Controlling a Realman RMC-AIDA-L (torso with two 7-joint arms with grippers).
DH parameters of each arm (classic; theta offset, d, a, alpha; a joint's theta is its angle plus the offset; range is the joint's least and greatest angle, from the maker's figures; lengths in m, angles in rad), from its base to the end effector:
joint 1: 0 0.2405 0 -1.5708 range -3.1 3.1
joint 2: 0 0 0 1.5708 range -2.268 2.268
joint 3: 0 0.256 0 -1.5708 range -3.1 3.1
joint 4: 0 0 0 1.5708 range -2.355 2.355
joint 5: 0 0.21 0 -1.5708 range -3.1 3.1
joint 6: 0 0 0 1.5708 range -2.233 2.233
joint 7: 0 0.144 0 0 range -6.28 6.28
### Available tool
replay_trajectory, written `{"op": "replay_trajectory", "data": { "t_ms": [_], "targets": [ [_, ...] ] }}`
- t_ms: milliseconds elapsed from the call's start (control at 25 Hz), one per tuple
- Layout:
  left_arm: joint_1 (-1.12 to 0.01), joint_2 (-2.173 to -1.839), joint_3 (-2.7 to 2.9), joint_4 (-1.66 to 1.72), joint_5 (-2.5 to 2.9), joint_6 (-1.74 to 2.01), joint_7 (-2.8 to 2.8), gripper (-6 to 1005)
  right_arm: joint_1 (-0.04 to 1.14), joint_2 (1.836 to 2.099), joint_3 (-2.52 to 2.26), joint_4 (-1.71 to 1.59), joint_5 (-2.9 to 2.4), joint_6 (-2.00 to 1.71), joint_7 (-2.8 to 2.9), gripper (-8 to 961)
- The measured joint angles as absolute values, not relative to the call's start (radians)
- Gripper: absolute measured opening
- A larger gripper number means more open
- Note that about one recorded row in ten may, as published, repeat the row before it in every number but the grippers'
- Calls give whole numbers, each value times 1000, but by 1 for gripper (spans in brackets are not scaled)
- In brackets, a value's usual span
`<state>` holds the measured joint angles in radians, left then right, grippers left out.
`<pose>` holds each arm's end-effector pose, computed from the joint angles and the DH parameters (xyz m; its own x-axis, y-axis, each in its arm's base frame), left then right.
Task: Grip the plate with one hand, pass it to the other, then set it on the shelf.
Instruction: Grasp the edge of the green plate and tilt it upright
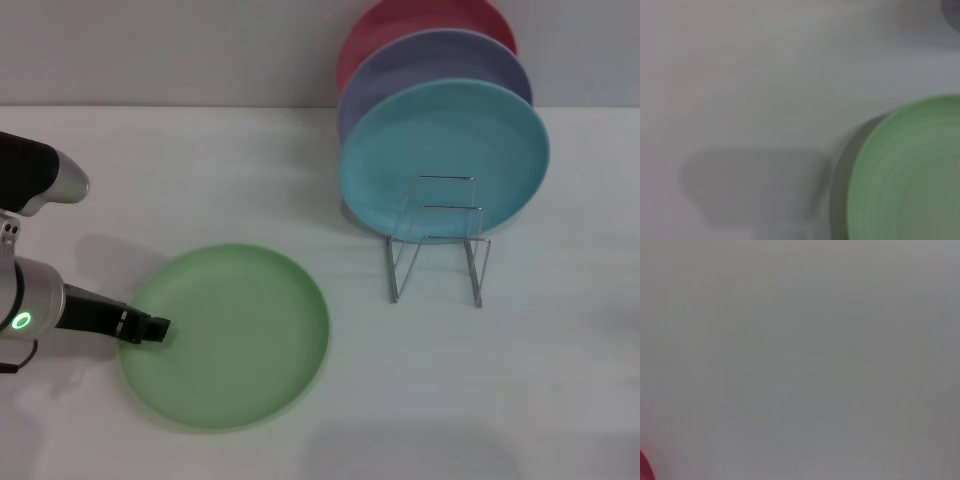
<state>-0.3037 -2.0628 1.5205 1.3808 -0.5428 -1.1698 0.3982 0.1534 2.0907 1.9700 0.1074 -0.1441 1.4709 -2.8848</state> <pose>-0.2533 0.3341 -0.0065 0.6096 0.7894 0.0726 0.6678 -0.4620 -0.5836 0.3956 0.2231 0.0493 0.7099 0.1770 -0.6817 -0.7037 0.1383 -0.6969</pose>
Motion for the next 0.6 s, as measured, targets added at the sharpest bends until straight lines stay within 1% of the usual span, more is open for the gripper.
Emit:
{"op": "replay_trajectory", "data": {
  "t_ms": [200, 320, 520, 600],
  "targets": [
    [-310, -2063, 1523, 1379, -541, -1182, 416, 683, 153, 2091, 1970, 107, -144, 1473, -2885, 832],
    [-312, -2063, 1524, 1379, -540, -1180, 426, 436, 153, 2091, 1971, 108, -144, 1473, -2885, 832],
    [-317, -2065, 1538, 1377, -529, -1177, 432, 204, 154, 2091, 1971, 109, -144, 1473, -2885, 832],
    [-319, -2065, 1544, 1377, -529, -1176, 432, 176, 154, 2091, 1972, 110, -144, 1474, -2885, 832]
  ]
}}
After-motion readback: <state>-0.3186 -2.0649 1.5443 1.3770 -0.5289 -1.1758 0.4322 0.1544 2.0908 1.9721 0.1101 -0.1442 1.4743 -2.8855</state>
